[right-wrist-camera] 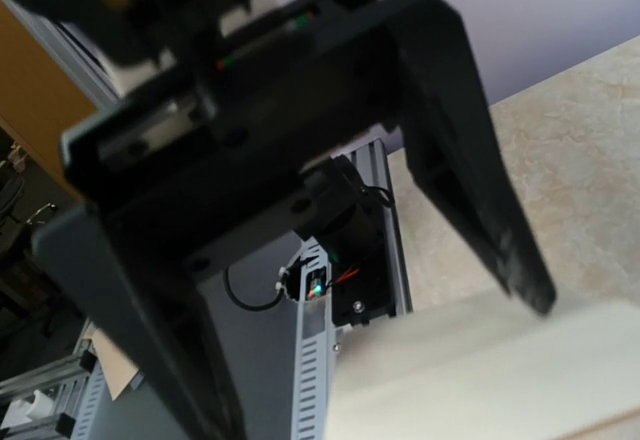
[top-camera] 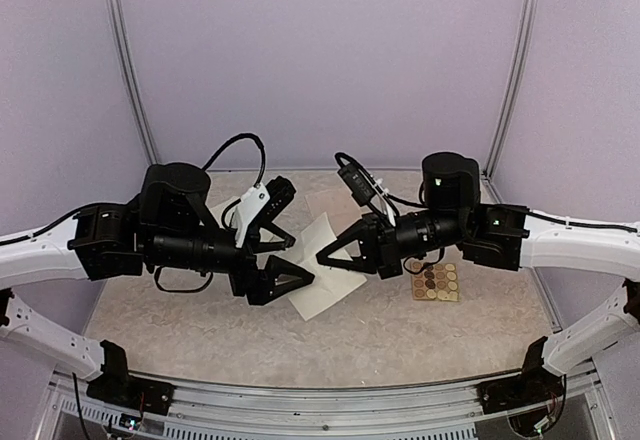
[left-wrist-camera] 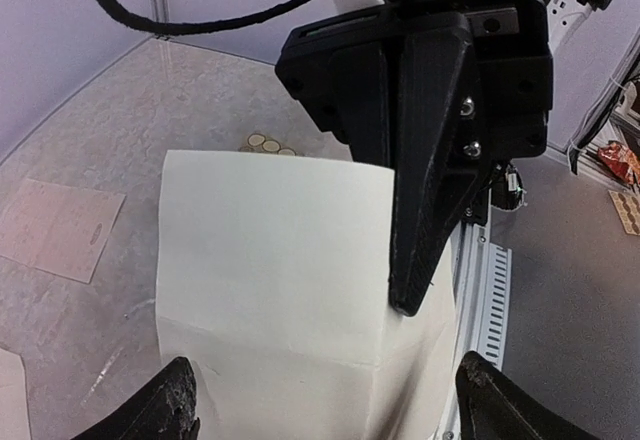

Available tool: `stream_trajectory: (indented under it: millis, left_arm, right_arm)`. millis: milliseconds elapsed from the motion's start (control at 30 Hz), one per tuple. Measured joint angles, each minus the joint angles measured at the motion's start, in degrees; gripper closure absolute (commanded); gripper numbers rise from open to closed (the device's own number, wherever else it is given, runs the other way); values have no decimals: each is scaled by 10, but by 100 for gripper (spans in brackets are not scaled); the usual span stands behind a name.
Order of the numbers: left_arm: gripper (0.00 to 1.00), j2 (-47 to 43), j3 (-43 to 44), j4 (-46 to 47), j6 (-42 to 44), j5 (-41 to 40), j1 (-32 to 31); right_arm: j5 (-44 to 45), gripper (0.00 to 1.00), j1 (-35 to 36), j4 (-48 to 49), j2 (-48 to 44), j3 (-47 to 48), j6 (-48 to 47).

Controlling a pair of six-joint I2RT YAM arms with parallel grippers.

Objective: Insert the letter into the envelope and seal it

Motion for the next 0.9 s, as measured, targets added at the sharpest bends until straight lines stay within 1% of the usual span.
stream_trajectory:
  millis: [67, 200, 467, 633, 733, 767, 867, 900]
  left_arm:
    - [19, 4, 0, -3, 2, 3, -4]
    - [33, 8, 0, -9, 5, 9, -10]
    - [68, 20, 9, -23, 11, 16, -14]
    - [85, 24, 9, -31, 14, 20, -16]
    - [98, 27, 9, -33, 16, 21, -16]
    - [100, 28, 9, -34, 14, 21, -16]
    - [100, 29, 9, -37, 15, 23, -16]
    - [100, 30, 9, -37, 15, 23, -16]
  right_arm:
    - [-2, 100, 0, 0, 2, 1, 0]
    - [-3, 100, 0, 0, 2, 4, 1]
    - [-3, 100, 0, -13, 8, 16, 1]
    - [-2, 100, 0, -23, 15, 18, 0]
    - [0, 100, 0, -30, 18, 21, -2]
    - [0, 100, 0, -31, 19, 21, -3]
    - [1, 100, 0, -36, 19, 21, -4]
    - [2, 95, 0, -37, 19, 21, -5]
